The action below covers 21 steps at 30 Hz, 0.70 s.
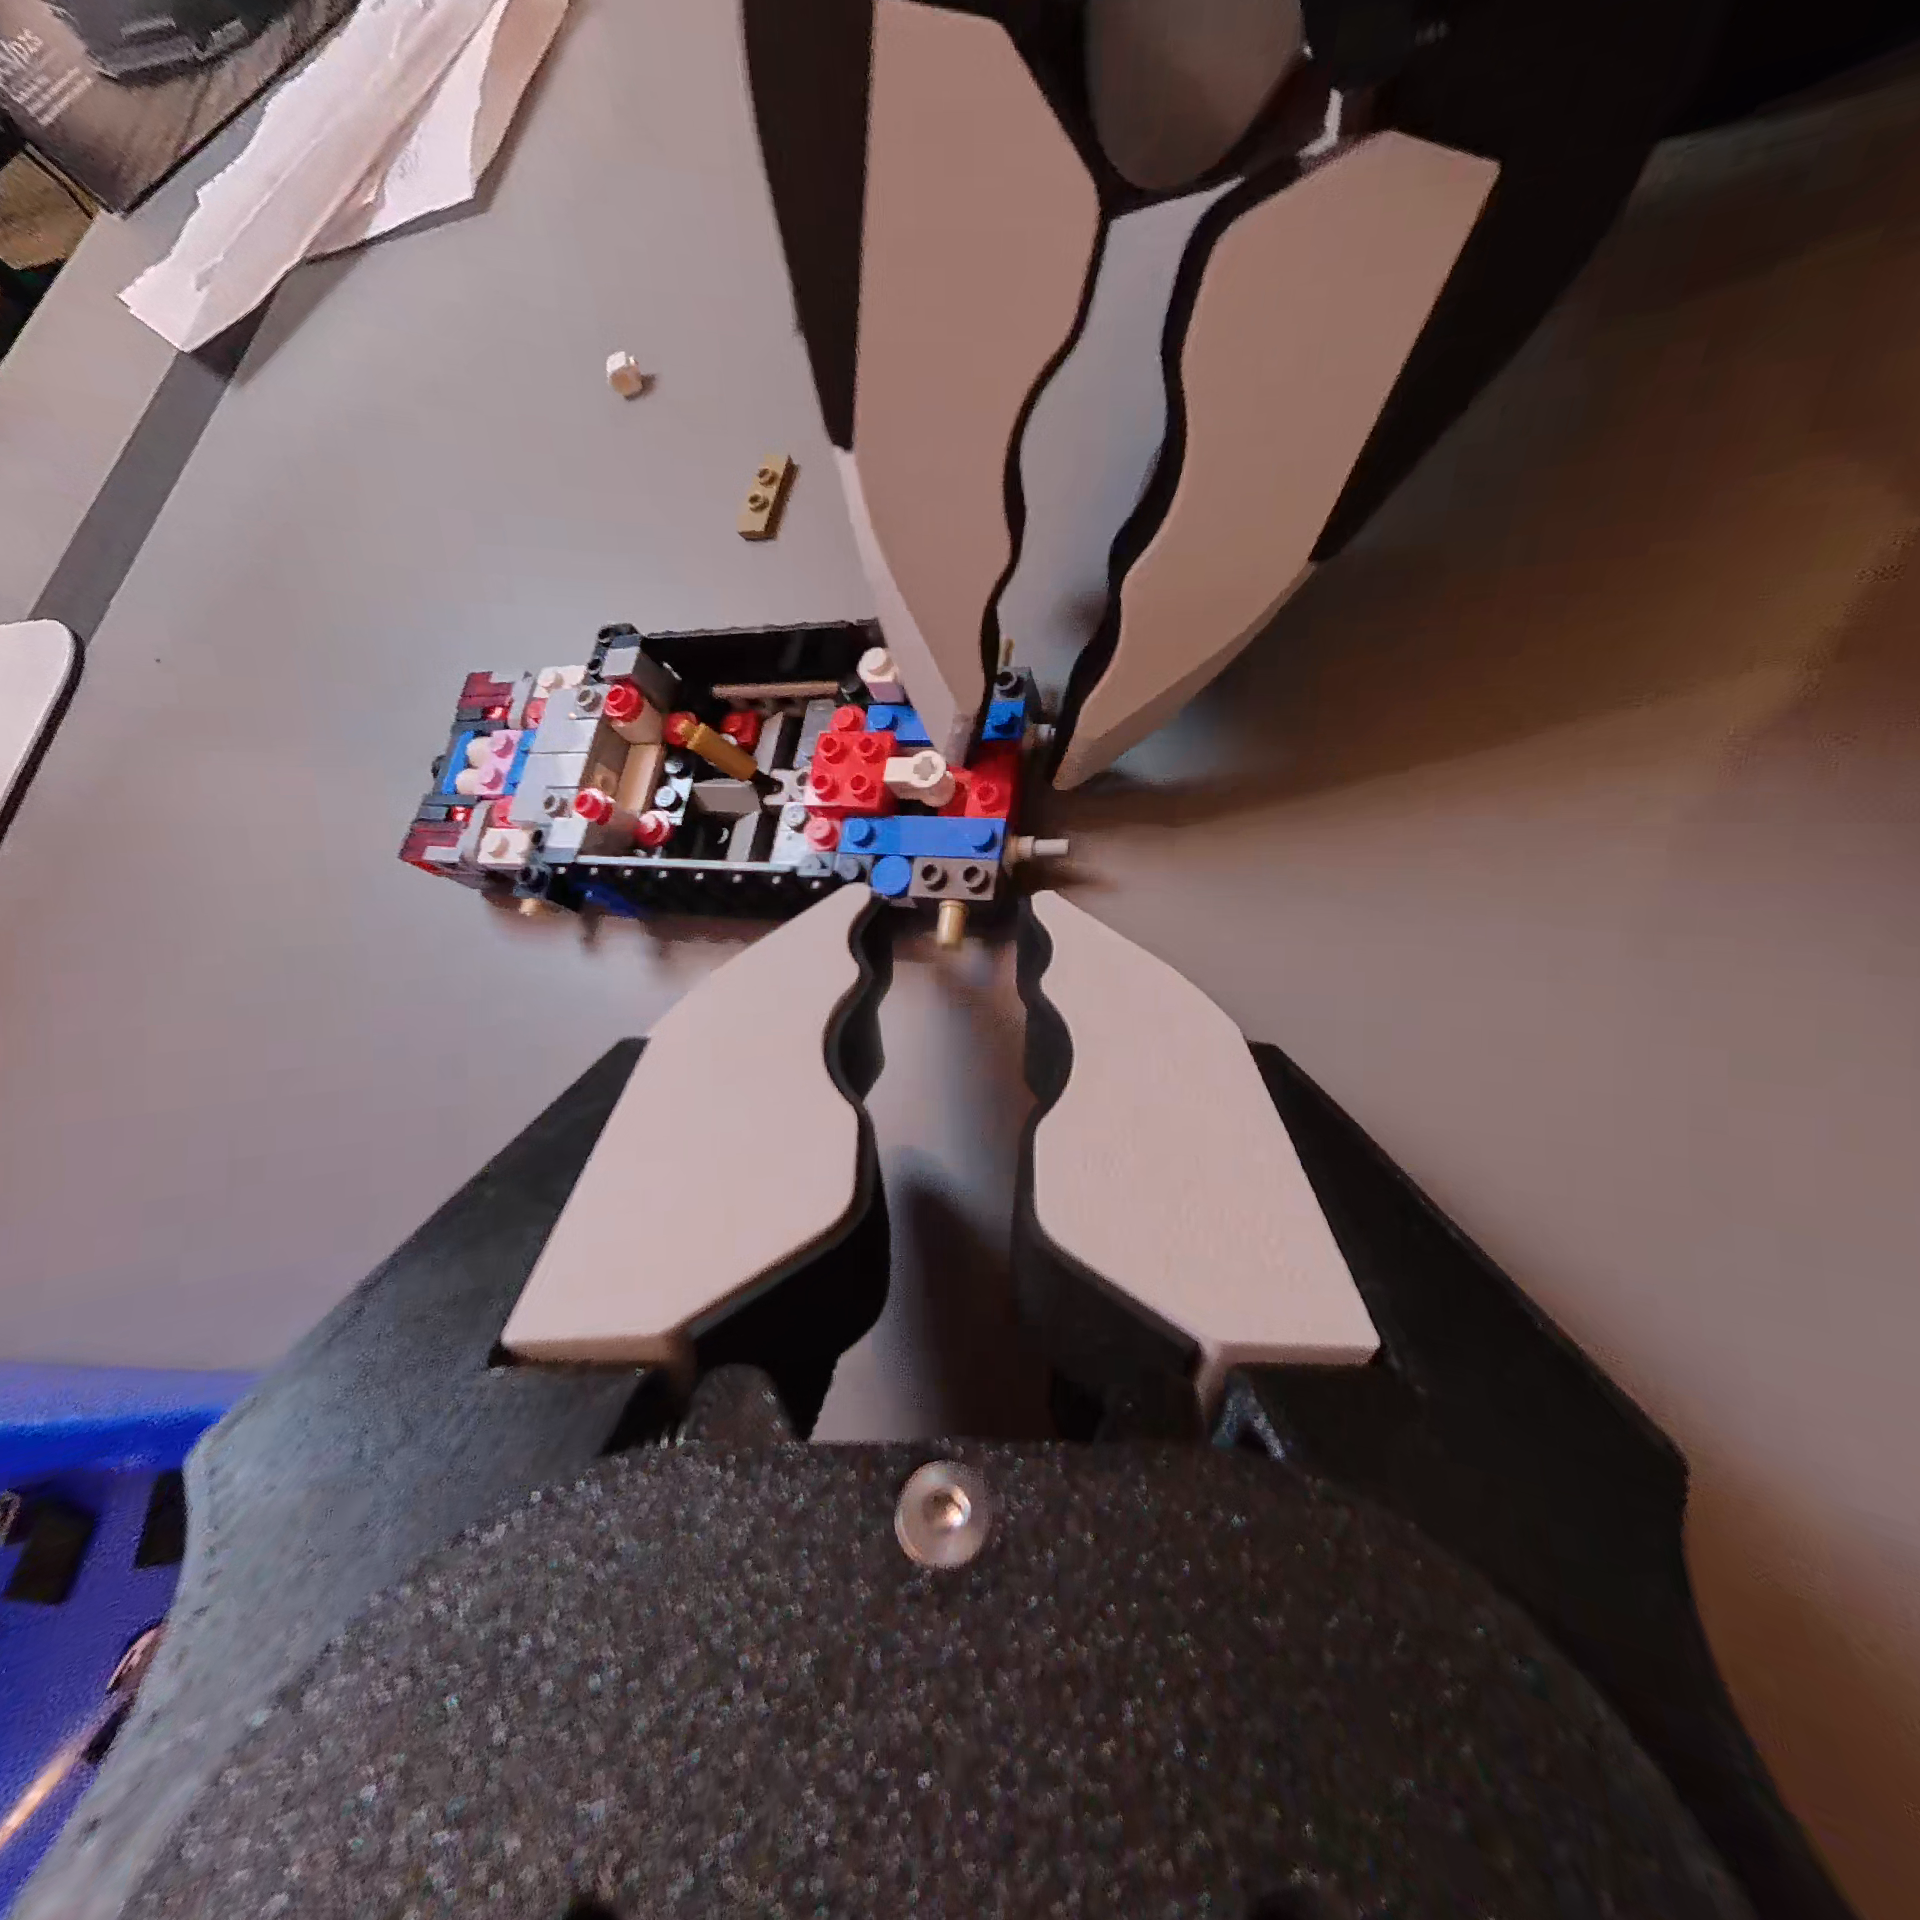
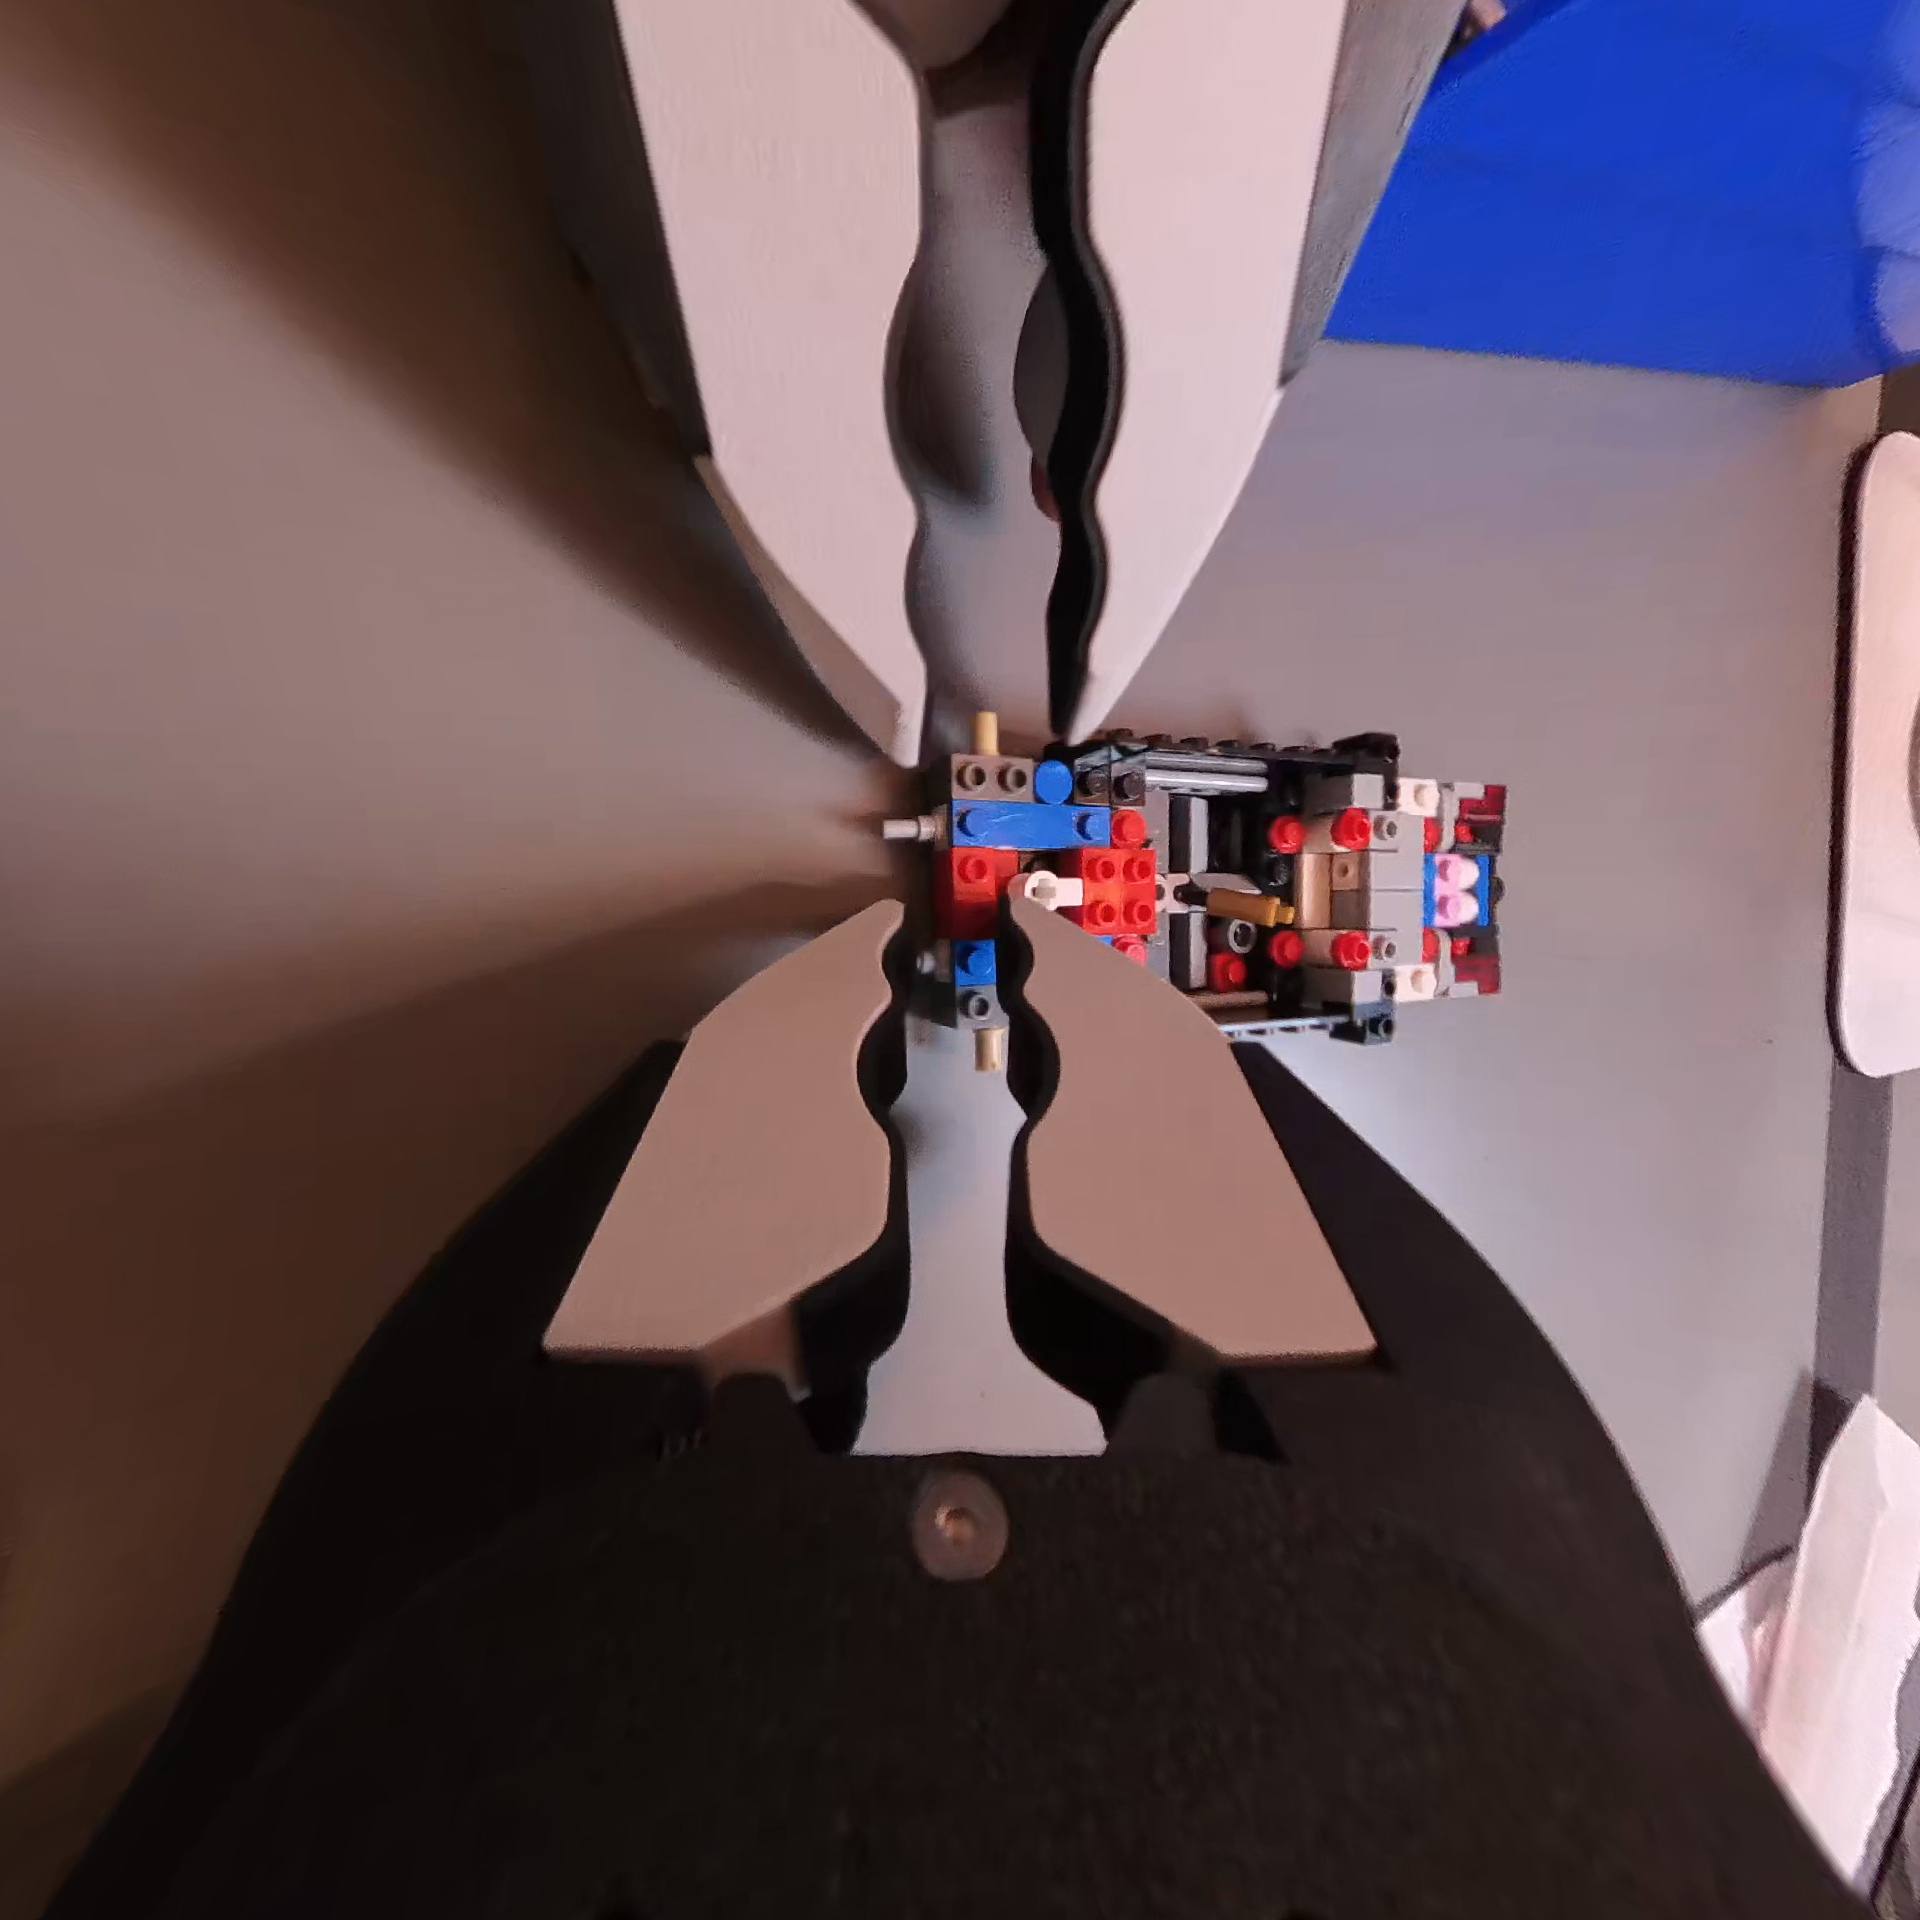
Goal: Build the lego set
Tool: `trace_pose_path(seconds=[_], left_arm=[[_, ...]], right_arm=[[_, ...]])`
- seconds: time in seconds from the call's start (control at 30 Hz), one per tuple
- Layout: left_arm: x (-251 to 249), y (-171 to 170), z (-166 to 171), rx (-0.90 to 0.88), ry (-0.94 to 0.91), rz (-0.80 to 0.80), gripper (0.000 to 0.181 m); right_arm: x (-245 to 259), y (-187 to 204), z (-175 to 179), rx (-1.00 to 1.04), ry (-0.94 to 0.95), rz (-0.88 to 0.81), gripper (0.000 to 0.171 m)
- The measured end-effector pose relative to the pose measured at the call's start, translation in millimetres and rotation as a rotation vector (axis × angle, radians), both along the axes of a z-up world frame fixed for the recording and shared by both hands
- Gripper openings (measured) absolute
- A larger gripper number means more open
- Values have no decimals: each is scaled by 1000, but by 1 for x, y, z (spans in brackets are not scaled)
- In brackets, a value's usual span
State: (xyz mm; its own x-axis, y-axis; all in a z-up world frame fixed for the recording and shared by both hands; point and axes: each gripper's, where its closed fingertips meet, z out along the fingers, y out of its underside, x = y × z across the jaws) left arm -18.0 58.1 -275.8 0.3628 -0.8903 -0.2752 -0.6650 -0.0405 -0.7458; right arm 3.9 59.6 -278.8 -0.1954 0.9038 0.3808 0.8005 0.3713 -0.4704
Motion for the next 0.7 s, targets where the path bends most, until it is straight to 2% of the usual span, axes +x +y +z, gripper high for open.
trace_pose_path(seconds=[0.37, 0.7], left_arm=[[3, 0, -3, 1, 15, -15, 8], [-1, 2, -3, 3, 16, 10, 20]], right_arm=[[3, 4, 0, -85, -215, 31, 12], [-4, 5, 0, -79, -123, 56, 7]])
